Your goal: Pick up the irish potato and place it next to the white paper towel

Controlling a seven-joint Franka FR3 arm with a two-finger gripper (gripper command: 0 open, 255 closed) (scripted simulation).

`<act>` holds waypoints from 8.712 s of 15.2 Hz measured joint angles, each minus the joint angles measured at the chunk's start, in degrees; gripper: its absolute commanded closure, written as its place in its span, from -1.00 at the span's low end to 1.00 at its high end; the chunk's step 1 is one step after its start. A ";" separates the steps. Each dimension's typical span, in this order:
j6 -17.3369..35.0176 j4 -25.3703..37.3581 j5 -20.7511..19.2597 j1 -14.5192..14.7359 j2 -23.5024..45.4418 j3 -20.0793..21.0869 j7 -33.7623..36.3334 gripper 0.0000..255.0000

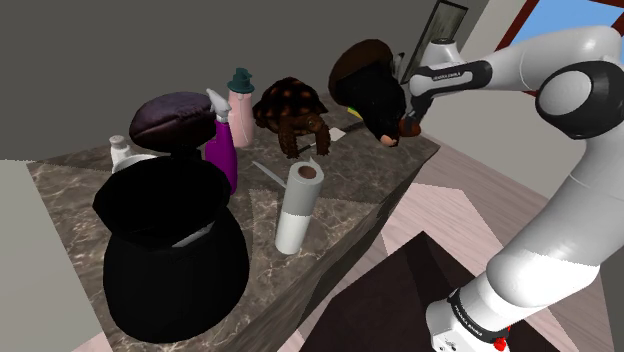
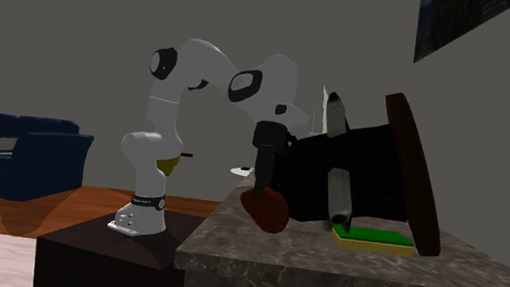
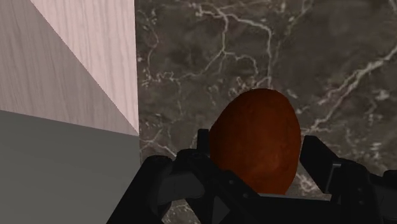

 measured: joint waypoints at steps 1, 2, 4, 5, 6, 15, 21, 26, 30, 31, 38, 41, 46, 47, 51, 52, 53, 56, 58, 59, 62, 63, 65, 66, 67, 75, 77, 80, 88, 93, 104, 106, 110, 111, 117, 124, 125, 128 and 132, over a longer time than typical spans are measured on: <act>-0.78 0.58 0.11 -0.01 -0.23 0.01 -0.28 1.00; -1.45 0.97 0.19 -0.03 -0.55 0.00 -0.54 1.00; -2.82 2.11 0.37 -0.01 -0.82 0.03 -0.95 1.00; -3.41 2.56 0.45 -0.01 -0.99 0.04 -1.15 1.00; -4.09 3.13 0.54 -0.04 -1.15 0.03 -1.43 1.00; -10.43 8.19 1.07 0.21 -2.57 0.21 -2.95 1.00; -14.93 12.82 1.54 0.28 -2.59 0.28 -4.14 1.00; -18.49 16.72 1.94 0.23 -2.38 0.26 -5.25 1.00; -21.57 20.40 2.29 0.16 -1.91 0.24 -6.21 1.00; -22.41 21.43 2.36 0.15 -1.74 0.25 -6.42 1.00; -28.31 29.01 2.95 0.06 -0.23 0.23 -8.02 1.00; -30.70 32.34 3.20 -0.01 0.65 0.21 -8.65 1.00; -35.37 39.46 3.82 -0.46 2.88 0.03 -10.23 1.00; -36.53 41.25 3.95 -0.52 3.49 0.02 -10.51 1.00; -36.94 36.26 2.18 2.67 -0.81 1.43 -6.44 1.00; -36.54 33.98 1.66 3.46 -2.41 1.84 -5.23 1.00; -36.56 32.21 1.15 4.33 -3.85 2.35 -3.91 1.00; -37.54 28.52 -0.10 6.95 -7.31 4.19 0.16 1.00; -37.43 24.72 -0.81 8.42 -10.19 5.41 2.90 1.00; -37.57 23.28 -1.10 9.14 -11.36 6.09 4.30 1.00; -39.06 21.67 -1.57 11.19 -13.22 8.17 8.11 1.00; -39.94 21.85 -1.66 11.99 -13.41 9.03 9.54 1.00; -39.86 19.21 -1.80 13.22 -15.08 10.39 12.30 1.00; -40.75 19.34 -1.83 13.96 -15.34 11.25 13.68 1.00; -41.01 18.68 -1.82 14.55 -15.86 11.94 14.92 1.00; -45.47 18.20 -1.30 19.69 -17.12 18.38 25.70 1.00; -46.65 19.24 -1.18 20.89 -16.42 19.90 28.19 1.00; -48.36 19.99 -0.84 22.84 -16.03 22.28 32.27 1.00; -54.03 28.21 -1.14 28.86 -9.65 28.77 43.62 1.00; -59.08 37.34 -2.75 34.03 -2.92 32.61 50.89 1.00; -66.27 55.04 -7.56 44.69 11.19 35.92 60.31 1.00; -63.47 50.30 -6.36 43.47 9.30 36.15 61.10 1.00; -59.17 43.73 -4.89 41.96 7.04 36.31 62.06 1.00; -57.91 41.69 -4.44 41.46 6.22 36.32 62.22 1.00; -52.08 33.59 -3.02 39.94 3.87 36.27 63.22 1.00; -45.54 24.64 -1.74 38.60 1.34 36.15 64.27 1.00; -44.77 23.82 -1.69 38.48 1.29 36.11 64.36 1.00; -42.61 21.27 -1.49 38.28 0.95 36.10 64.90 1.00; -39.24 17.59 -1.36 37.87 0.65 35.97 65.46 1.00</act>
